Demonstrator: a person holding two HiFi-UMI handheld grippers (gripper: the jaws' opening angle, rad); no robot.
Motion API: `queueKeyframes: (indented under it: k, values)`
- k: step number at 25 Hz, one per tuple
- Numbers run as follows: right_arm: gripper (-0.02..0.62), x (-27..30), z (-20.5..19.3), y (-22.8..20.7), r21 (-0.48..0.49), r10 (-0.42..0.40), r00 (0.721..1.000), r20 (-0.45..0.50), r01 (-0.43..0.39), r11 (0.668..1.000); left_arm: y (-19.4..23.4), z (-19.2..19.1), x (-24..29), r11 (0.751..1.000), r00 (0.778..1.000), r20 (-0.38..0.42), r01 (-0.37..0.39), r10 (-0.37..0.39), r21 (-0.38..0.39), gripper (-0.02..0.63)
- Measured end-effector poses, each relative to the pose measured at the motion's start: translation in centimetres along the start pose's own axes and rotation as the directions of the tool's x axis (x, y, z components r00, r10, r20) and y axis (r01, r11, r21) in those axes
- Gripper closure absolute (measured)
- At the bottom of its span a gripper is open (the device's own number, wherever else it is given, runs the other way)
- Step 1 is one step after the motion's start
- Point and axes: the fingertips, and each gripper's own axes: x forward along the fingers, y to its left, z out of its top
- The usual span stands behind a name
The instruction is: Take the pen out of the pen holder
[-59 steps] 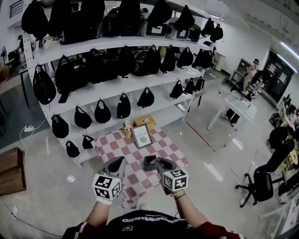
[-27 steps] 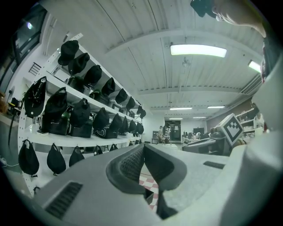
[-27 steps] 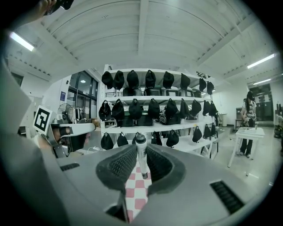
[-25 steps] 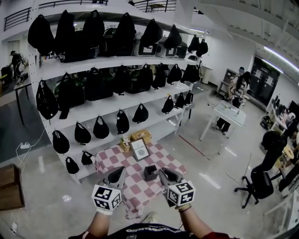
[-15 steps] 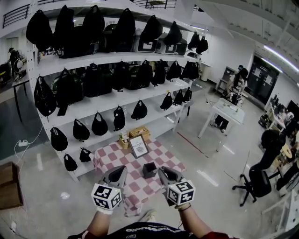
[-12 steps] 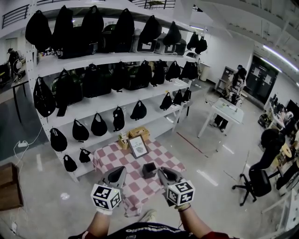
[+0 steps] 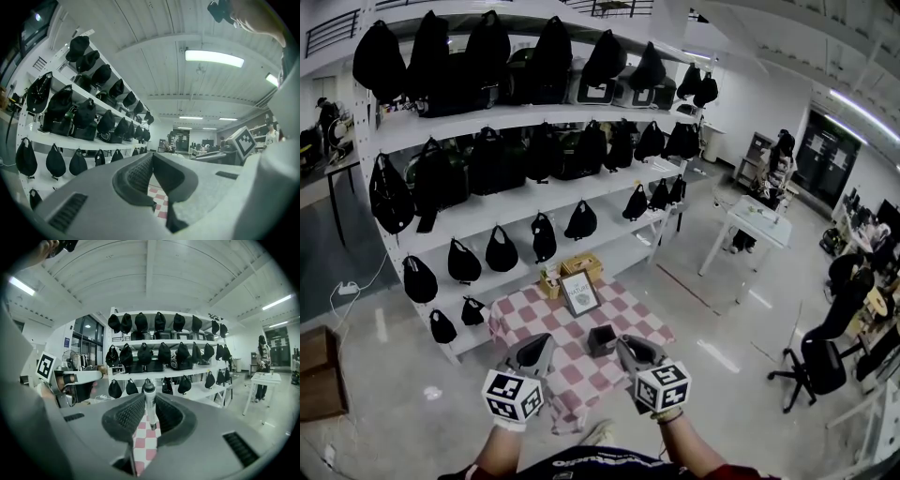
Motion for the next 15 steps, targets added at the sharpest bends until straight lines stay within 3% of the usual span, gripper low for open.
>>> queueKeyframes:
  k: [15]
  values:
    - [0.531, -0.46, -0.13, -0.1, -0.013, -0.006, 1.0, -0.007, 0.006, 1.0, -0.58, -0.5, 0.44, 1.0, 1.0, -0.01, 0.005, -0.004, 0.005, 0.601]
